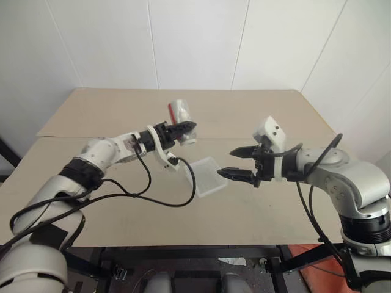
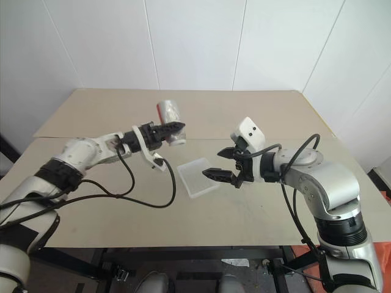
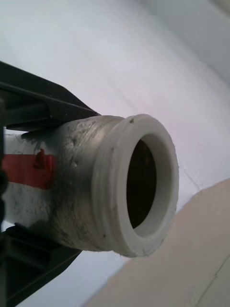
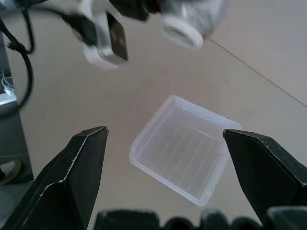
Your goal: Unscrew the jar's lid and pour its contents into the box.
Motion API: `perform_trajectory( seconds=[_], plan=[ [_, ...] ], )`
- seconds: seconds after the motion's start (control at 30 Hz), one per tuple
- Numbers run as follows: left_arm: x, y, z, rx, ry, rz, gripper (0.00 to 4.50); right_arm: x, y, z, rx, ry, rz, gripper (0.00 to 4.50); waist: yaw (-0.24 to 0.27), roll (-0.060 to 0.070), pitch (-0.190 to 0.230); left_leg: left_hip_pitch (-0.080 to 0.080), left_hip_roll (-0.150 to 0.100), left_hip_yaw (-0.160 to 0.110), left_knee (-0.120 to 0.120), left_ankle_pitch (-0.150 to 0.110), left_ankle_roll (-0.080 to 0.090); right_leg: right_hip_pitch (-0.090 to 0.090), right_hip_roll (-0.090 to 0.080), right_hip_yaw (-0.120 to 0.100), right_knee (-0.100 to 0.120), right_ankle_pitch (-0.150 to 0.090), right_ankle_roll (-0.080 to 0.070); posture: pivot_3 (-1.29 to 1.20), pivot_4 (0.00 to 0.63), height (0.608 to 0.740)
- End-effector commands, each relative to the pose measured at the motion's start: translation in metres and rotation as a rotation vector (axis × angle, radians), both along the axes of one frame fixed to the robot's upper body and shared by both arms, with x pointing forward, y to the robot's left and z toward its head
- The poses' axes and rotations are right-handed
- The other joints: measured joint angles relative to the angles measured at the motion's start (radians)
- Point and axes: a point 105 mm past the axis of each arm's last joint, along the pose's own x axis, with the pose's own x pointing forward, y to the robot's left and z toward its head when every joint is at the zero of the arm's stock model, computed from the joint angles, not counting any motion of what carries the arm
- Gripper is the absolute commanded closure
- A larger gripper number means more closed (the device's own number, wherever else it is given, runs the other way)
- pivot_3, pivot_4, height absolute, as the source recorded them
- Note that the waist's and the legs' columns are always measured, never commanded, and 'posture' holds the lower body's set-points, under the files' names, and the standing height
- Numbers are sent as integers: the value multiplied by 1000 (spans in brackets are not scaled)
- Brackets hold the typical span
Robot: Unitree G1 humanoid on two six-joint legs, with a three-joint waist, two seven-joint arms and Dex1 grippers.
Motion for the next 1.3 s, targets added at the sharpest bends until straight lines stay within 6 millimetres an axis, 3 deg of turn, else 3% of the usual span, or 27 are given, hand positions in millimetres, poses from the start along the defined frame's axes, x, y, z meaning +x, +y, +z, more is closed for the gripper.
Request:
perform_trajectory(
  seconds=[0.03,0.17,0.33,0.5,0.6,0.67,0.73,0.87,1.2,1.23,1.27,1.3],
  plan=[
    [5,-14,14,10,-127,-51,2518,0,0,18,39,-59,13,55,2,0,0,-1,0,0,0,0,0,-1,0,0,0,0,0,0,0,740],
    [1,-32,-1,45,-130,-87,2518,1,0,21,49,-70,2,55,3,0,0,-3,0,0,0,0,0,-2,0,0,0,0,0,0,0,740],
    [-5,-40,-21,109,-118,-113,2518,-1,0,25,61,-77,0,55,-3,0,0,-2,0,0,0,0,0,-2,0,0,1,0,0,0,0,740],
    [8,-28,-9,-22,-28,12,2518,-1,1,25,62,-92,-11,55,-2,0,0,-2,0,0,1,0,0,-2,-1,0,1,0,0,0,0,740],
    [21,-12,4,-206,80,135,2518,-2,1,26,69,-96,-12,55,-3,0,0,-2,0,0,1,0,0,-2,-1,0,1,0,0,0,0,740],
    [28,-1,12,-424,232,226,2518,-2,2,26,72,-95,-10,55,-4,0,-1,-2,0,0,1,0,0,-2,0,0,1,0,0,0,0,740],
    [32,13,15,-796,523,322,2518,-2,2,27,77,-92,-9,55,-5,1,-2,-2,0,0,1,0,0,-1,0,0,1,0,0,0,0,740],
    [27,28,4,-1210,944,385,2518,-1,4,28,87,-86,-2,55,-9,1,-6,-2,0,0,3,0,0,0,-1,0,2,0,0,0,0,740],
    [3,56,-28,-1752,1430,443,2518,-2,10,29,104,-88,17,55,-26,1,-19,2,0,-1,3,0,0,3,0,1,1,0,0,0,0,740],
    [1,59,-33,-1780,1452,459,2518,-3,10,29,104,-86,19,55,-27,-5,-2,3,0,-2,3,0,0,5,0,1,2,0,0,0,150,740],
    [-1,61,-36,-1798,1466,470,2518,-3,11,29,104,-85,20,55,-28,-1,24,4,0,-2,3,-1,1,8,0,1,1,0,0,0,150,740],
    [-3,63,-40,-1809,1484,475,2518,-3,12,28,105,-85,21,55,-31,-1,33,19,1,-2,1,-1,2,21,0,0,-1,-2,-1,0,150,740]
  ],
)
